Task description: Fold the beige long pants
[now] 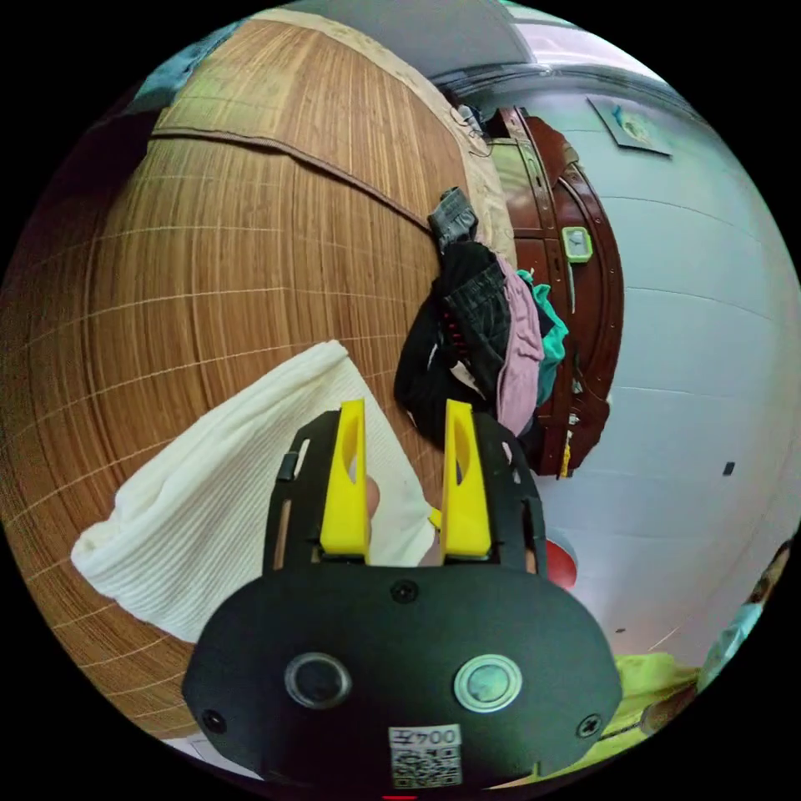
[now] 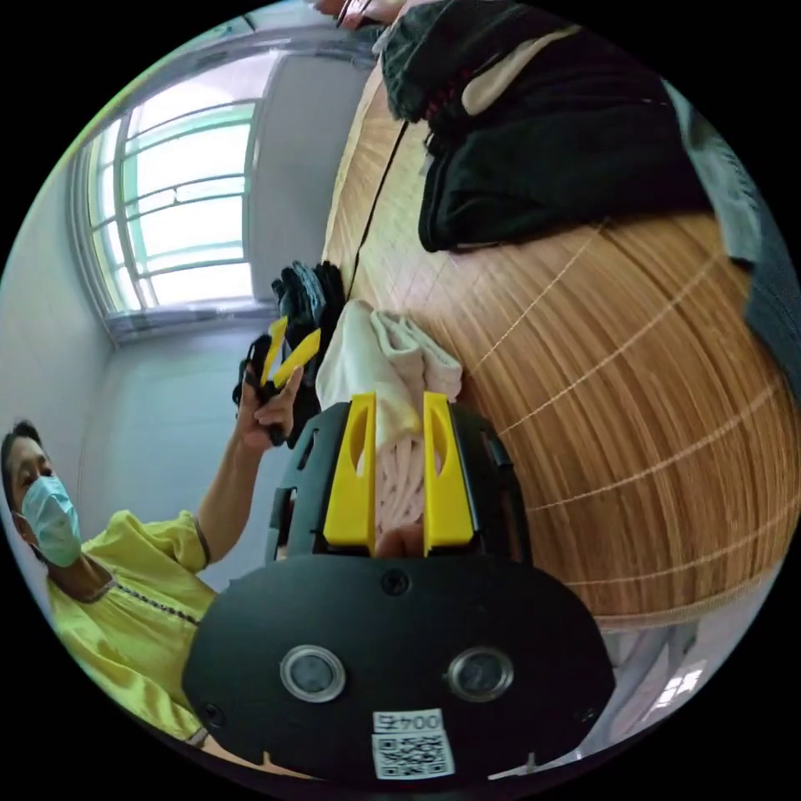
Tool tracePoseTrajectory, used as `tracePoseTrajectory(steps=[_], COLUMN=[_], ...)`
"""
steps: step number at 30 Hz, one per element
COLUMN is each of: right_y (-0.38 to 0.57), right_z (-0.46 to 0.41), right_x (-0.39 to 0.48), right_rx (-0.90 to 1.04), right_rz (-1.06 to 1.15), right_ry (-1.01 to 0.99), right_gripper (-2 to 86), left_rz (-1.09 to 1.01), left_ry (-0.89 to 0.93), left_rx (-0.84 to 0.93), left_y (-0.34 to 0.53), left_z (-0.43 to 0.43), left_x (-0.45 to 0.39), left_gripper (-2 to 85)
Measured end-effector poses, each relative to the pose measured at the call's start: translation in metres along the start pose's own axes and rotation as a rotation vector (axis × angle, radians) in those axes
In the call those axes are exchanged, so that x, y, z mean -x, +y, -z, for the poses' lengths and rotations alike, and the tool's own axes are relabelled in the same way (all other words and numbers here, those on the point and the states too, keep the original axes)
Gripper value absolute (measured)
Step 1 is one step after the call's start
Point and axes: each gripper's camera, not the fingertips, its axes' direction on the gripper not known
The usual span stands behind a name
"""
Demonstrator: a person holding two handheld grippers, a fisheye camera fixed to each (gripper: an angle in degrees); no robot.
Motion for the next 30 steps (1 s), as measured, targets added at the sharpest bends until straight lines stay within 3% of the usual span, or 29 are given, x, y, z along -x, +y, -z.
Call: tracePoseTrajectory(steps=[4,8,11,16,22,27,30], right_y=[0.056,0.120,0.166,0.210,0.221,0.223,0.218], right_z=[0.034,-0.002,-0.052,-0.147,-0.235,-0.280,-0.304], right_x=[0.001,0.048,0.073,0.104,0.137,0.157,0.174], right_rx=[-0.329,-0.294,-0.202,-0.037,0.021,0.029,0.025], right_rz=[-0.054,0.018,0.030,0.095,0.182,0.174,0.181], right_ry=[-0.032,0.104,0.204,0.402,0.598,0.688,0.748], right_gripper=[9.9,12.0,14.0,15.7,16.7,16.6,12.8], left_rz=[-0.106,-0.227,-0.345,-0.686,-0.991,-1.162,-1.264], left_ry=[-0.045,-0.239,-0.466,-0.735,-0.772,-0.700,-0.728], left_rx=[-0.142,-0.212,-0.126,0.201,0.402,0.558,0.594], left_y=[0.065,0.135,0.187,0.205,0.160,0.154,0.162], left_z=[0.063,0.107,0.108,0.055,0.021,-0.001,-0.016], left_x=[0.022,0.056,0.083,0.108,0.117,0.122,0.121], left_gripper=[10.2,10.2,11.8,14.6,14.7,12.6,10.8])
